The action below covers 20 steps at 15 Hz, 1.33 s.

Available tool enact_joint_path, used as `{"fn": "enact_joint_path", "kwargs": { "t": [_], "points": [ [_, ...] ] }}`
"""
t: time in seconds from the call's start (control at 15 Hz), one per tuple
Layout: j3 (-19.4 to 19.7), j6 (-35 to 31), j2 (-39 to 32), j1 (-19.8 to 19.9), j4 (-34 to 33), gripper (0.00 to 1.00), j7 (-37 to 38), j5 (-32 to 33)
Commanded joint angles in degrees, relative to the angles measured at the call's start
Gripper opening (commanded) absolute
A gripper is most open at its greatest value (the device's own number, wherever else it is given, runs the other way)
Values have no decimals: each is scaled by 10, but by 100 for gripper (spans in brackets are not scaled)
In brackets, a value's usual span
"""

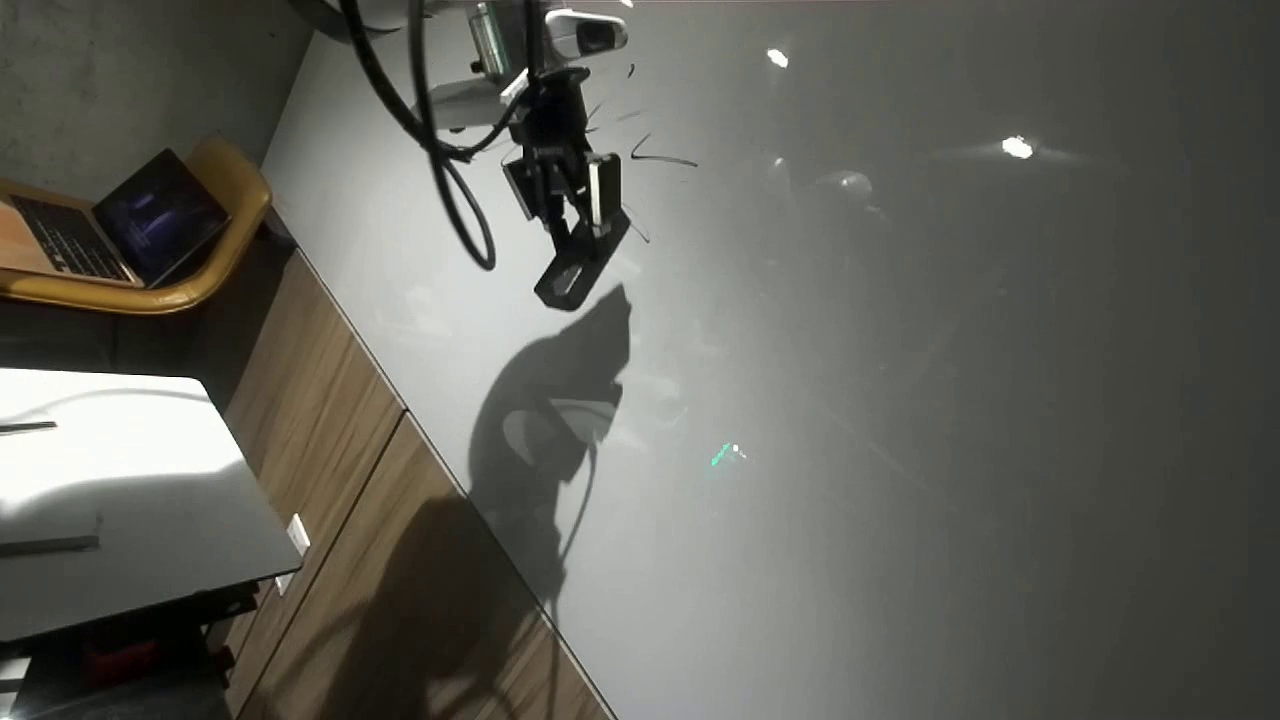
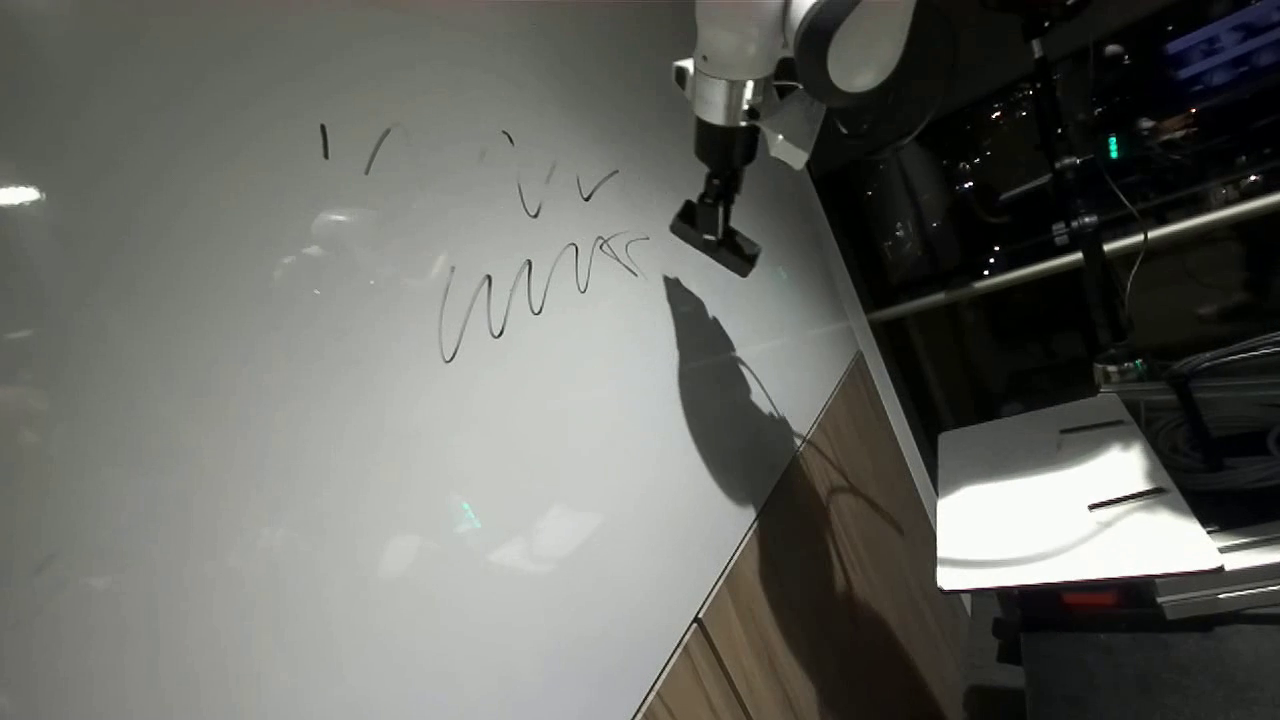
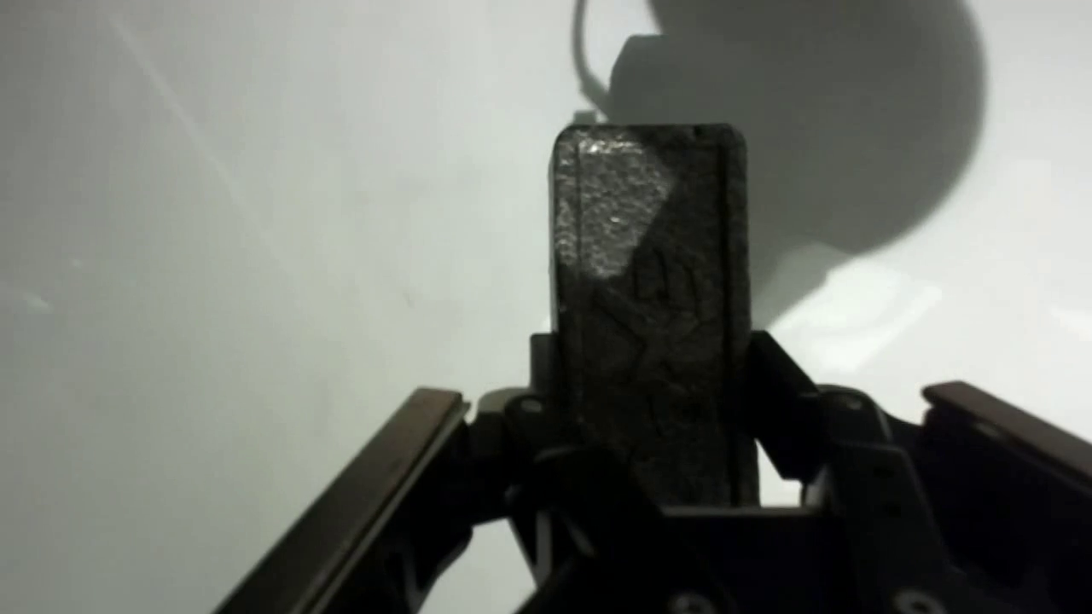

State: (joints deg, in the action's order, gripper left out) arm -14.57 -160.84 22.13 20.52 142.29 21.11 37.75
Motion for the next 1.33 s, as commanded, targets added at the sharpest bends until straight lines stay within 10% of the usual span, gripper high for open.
{"fn": "enact_joint_path", "kwargs": {
  "t": [0.0,0.47,0.87,1.27],
  "points": [
    [69,-28,16,38,76,29,-37,9],
    [224,-86,41,-38,154,29,-201,-139],
    [190,-41,90,-160,142,29,-215,-286],
    [128,-71,19,-157,34,29,-181,-294]
  ]
}}
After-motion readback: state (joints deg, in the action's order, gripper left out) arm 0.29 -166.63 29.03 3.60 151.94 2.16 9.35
